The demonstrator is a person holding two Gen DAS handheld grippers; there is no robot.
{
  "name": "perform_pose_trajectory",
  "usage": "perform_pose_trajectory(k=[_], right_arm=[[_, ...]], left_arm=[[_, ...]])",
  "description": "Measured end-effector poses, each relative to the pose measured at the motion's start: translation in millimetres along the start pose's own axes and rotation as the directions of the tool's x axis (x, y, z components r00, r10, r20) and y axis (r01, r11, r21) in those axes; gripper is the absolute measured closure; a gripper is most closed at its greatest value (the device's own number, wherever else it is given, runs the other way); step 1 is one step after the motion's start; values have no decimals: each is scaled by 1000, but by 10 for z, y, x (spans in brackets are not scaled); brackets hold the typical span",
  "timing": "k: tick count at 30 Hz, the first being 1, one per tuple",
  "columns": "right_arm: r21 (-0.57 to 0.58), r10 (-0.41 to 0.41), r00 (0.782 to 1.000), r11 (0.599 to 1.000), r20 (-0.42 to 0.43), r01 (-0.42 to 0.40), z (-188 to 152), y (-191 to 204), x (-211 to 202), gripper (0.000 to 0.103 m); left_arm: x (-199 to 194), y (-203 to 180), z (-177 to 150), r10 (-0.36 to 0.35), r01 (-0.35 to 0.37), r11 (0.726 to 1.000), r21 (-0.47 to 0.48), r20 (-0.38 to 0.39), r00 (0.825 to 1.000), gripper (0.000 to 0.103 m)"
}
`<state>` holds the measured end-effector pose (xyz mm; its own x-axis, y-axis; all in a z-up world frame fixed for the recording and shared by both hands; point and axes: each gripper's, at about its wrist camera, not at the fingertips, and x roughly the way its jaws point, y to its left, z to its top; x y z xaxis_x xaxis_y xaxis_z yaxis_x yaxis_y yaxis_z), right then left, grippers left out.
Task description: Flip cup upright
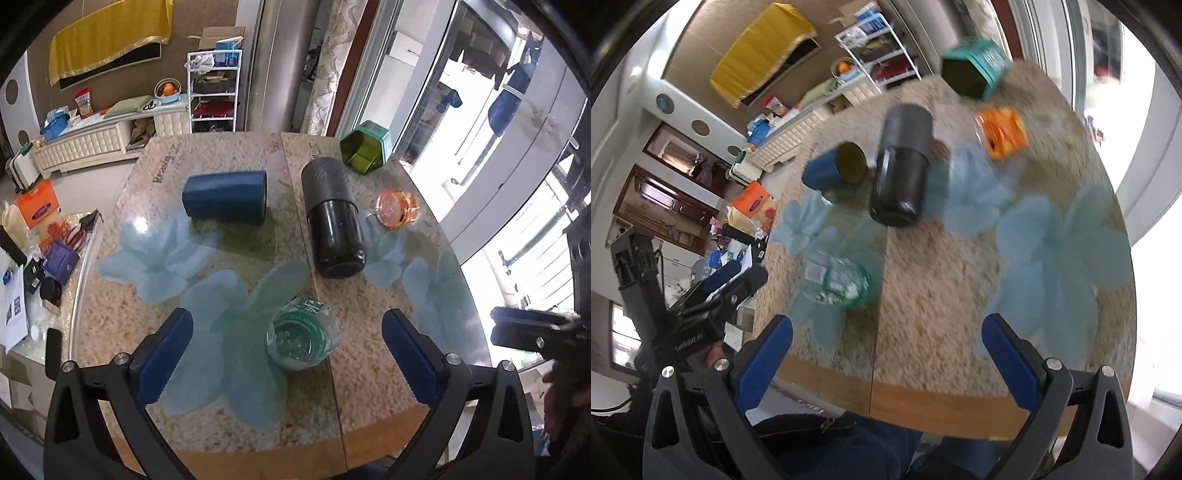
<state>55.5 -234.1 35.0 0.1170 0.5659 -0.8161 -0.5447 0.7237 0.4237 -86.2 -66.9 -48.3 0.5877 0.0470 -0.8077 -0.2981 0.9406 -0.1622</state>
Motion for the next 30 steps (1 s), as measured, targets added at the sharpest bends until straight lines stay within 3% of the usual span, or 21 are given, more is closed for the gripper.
perform_pose_trajectory(k=[7,11,13,19,30], right_arm=[[-166,-131,979,974,156,157,123,364,-108,0],[-239,-173,970,948,174,212,119,469,-50,0],[-250,-170,971,946,168,209,123,480,-7,0],[-243,-175,973,947,152,208,123,449,30,0],[-244,-167,968,947,187,211,143,535,-73,0]], left_arm=[[-257,-23,34,18,-18,1000,-2,-7,1000,0],[-319,-78,21,25,-25,999,22,-10,1000,0],[-322,-103,13,48,-48,998,37,-12,999,0],[-268,-68,-12,30,-29,999,29,-34,999,0],[-311,-71,111,34,-33,999,26,-17,999,0]])
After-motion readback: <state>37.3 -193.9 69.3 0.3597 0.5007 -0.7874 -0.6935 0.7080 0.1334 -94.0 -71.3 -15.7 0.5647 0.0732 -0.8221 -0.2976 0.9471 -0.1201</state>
